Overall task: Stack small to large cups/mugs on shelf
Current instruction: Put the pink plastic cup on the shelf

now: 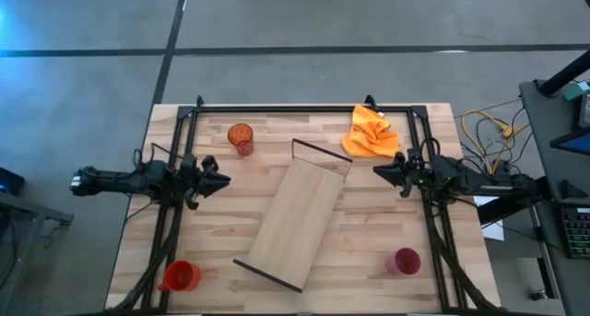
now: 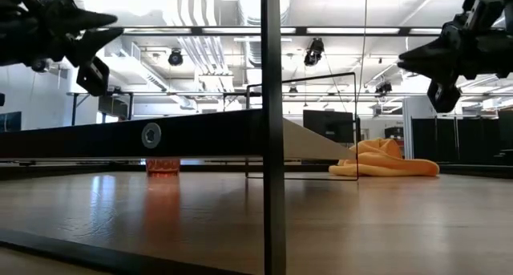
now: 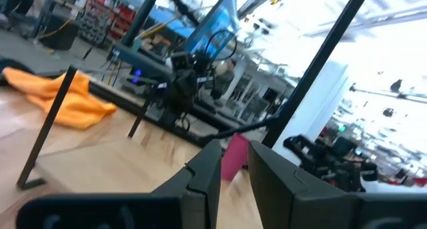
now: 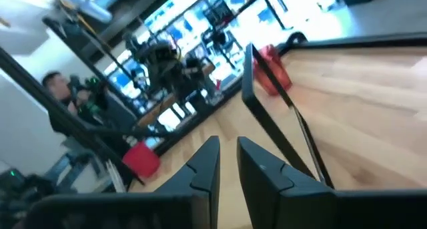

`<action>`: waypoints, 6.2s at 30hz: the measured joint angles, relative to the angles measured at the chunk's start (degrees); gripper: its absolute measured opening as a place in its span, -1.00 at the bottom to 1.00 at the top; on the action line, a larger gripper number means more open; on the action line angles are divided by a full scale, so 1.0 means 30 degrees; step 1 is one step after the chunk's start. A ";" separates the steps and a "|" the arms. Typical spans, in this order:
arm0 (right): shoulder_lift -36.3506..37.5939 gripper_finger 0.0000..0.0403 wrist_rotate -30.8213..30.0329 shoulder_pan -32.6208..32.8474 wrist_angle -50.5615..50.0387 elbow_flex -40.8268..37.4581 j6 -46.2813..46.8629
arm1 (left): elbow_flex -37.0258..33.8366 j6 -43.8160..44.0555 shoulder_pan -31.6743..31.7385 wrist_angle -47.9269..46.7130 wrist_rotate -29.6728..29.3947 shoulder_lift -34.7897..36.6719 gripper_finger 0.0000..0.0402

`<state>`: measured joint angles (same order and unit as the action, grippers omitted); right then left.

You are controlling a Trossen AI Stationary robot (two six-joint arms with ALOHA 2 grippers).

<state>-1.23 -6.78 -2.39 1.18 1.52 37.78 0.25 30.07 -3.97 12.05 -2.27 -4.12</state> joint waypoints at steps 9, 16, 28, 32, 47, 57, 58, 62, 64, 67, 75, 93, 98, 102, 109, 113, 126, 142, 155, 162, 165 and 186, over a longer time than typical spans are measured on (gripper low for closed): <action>-0.0022 -0.76 0.0007 0.0036 0.5645 -0.0001 -0.0948 | 0.0514 -0.0234 0.0000 0.2658 -0.1927 -0.0013 -0.70; -0.0430 -0.76 0.0921 0.0036 0.4218 0.2064 -0.1559 | 0.3897 -0.3307 -0.0007 0.2022 -0.1355 -0.0562 -0.70; -0.6917 -0.77 0.1471 0.0036 -0.6126 1.4265 -0.6028 | 1.2481 -0.5344 -0.0007 -0.5027 -0.1447 -0.6764 -0.70; -0.8798 -0.77 0.1453 0.0036 -0.7512 1.7590 -0.7619 | 1.4062 -0.6262 -0.0007 -0.5055 -0.1561 -0.7663 -0.70; -1.3606 -0.76 0.1398 0.0036 -1.1230 2.4229 -0.8626 | 1.6426 -0.7143 0.0000 -0.4199 -0.4105 -0.8879 -0.70; -1.7922 -0.67 0.2209 0.0036 -1.7193 2.7122 -0.7859 | 1.6589 -0.7143 0.0000 -0.4451 -0.3741 -0.8670 -0.70; -1.8434 -0.64 0.2557 0.0036 -1.8083 2.7460 -0.7530 | 1.6589 -0.7143 0.0000 -0.4680 -0.3733 -0.8582 -0.70; -2.0422 -0.53 0.2767 0.0044 -2.1308 2.8516 -0.7307 | 1.6582 -0.7143 0.0000 -0.5397 -0.3697 -0.8180 -0.70; -2.1302 -0.49 0.2760 0.0036 -2.2434 2.8754 -0.7234 | 1.6582 -0.7150 0.0000 -0.5384 -0.3690 -0.7930 -0.70; -2.2478 -0.44 0.3275 0.0036 -2.4418 2.9050 -0.6669 | 1.6582 -0.7150 0.0000 -0.5388 -0.3690 -0.7513 -0.70; -2.3960 -0.44 0.8877 0.1447 -2.9670 2.8419 -0.1318 | 1.6558 -0.7156 0.0000 -0.6217 -0.3675 -0.6660 -0.70; -2.3932 -0.44 0.8281 1.2514 -2.6671 2.5539 0.8648 | 1.6415 -0.7180 0.0000 -0.6936 -0.3624 -0.6704 -0.70; -2.4137 -0.44 0.6961 1.4177 -2.4488 2.4186 1.0921 | 1.6407 -0.7180 0.0000 -0.6943 -0.3631 -0.6759 -0.70; -2.4603 -0.44 0.6214 1.4945 -2.4647 2.3342 1.1416 | 1.6407 -0.7172 0.0000 -0.6885 -0.3631 -0.6829 -0.70; -2.5455 -0.48 0.6199 1.5222 -2.4710 2.2834 1.1455 | 1.6444 -0.7150 -0.0003 -0.6668 -0.3639 -0.6875 -0.70; -2.5925 -0.50 0.6196 1.5220 -2.4725 2.2826 1.1424 | 1.6444 -0.7139 -0.0004 -0.6672 -0.3751 -0.6890 -0.70; -2.7536 -0.55 0.5718 1.5217 -2.4965 2.2797 1.1467 | 1.6444 -0.7143 -0.0005 -0.6673 -0.3732 -0.6864 -0.70; -2.7431 -0.59 0.5689 1.5206 -2.6221 2.2804 1.1446 | 1.6422 -0.7150 -0.0003 -0.6685 -0.3580 -0.6861 -0.70; -2.7431 -0.59 0.5086 1.5212 -2.6079 2.2638 1.1407 | 1.6415 -0.7150 0.0000 -0.6695 -0.3600 -0.6882 -0.70; -2.7358 -0.59 0.5106 1.5205 -2.5527 2.2200 1.1402 | 1.6407 -0.7150 0.0000 -0.6688 -0.3624 -0.6857 -0.70; -2.7415 -0.59 0.5049 1.5209 -2.5304 2.2029 1.1406 | 1.6407 -0.7150 -0.0002 -0.6688 -0.3631 -0.6871 -0.70; -2.7285 -0.94 0.4564 1.5007 -2.4170 2.1343 1.0482 | 1.6407 -0.7158 -0.0003 -0.6589 -0.3733 -0.6846 -0.70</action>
<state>-83.09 6.91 42.63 -71.33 65.55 69.22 49.47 8.60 -3.98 -7.71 -13.47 -24.66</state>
